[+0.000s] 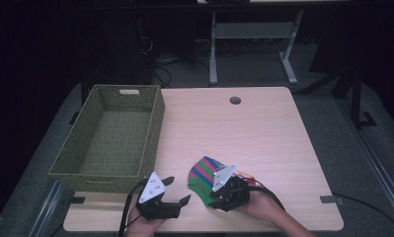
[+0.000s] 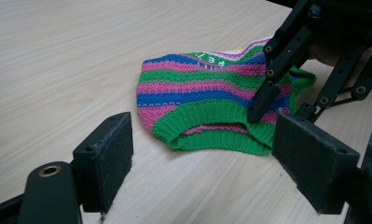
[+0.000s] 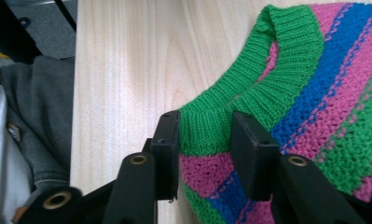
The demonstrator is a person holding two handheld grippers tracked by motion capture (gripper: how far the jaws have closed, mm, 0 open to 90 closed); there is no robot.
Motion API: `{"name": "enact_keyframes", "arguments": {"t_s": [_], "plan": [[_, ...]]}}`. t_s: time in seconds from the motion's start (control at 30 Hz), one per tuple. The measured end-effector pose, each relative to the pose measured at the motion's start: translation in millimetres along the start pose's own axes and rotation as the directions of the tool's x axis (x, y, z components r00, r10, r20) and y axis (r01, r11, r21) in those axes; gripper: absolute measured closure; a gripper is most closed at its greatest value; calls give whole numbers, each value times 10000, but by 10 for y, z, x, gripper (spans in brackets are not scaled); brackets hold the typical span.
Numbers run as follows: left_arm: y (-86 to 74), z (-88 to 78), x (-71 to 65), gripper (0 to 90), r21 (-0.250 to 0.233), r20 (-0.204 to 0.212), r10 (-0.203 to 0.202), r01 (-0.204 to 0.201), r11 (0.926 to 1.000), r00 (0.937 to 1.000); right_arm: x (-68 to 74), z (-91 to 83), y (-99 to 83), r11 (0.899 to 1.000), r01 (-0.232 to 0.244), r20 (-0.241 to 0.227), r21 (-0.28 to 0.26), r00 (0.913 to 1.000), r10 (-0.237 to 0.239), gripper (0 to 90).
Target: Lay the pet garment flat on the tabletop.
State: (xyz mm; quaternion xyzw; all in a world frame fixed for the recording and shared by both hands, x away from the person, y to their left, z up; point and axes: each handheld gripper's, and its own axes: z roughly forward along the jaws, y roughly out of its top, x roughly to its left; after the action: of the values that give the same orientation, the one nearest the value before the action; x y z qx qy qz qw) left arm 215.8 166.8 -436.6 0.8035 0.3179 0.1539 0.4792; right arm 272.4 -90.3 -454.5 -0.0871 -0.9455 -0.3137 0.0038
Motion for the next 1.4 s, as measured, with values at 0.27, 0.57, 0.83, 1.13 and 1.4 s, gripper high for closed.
{"name": "enact_keyframes", "arguments": {"t_s": [0.27, 0.57, 0.83, 1.13, 1.4], "plan": [[-4, 2, 8, 202, -37, 23, -30, 31, 10000, 10000, -55, -9, -20, 9992, -391, -27, -102, 9992, 391, 745], [-4, -14, 23, 202, -82, 83, -118, 119, 9999, 9999, -93, -29, -26, 9974, -684, -286, -218, 9973, 677, 844], [-6, -9, 32, 203, -199, 172, -368, 371, 9991, 9992, -118, -140, 3, 9934, -982, -598, -590, 9937, 946, 848], [-3, -5, 31, 204, -241, 235, -436, 442, 9987, 9988, -193, -435, 7, 9813, -1396, -733, -1329, 9887, 1307, 848], [12, 57, 22, 216, -155, 354, -295, 301, 9994, 9989, -257, -680, 34, 9690, -1671, -616, -1819, 9855, 1584, 850]]}}
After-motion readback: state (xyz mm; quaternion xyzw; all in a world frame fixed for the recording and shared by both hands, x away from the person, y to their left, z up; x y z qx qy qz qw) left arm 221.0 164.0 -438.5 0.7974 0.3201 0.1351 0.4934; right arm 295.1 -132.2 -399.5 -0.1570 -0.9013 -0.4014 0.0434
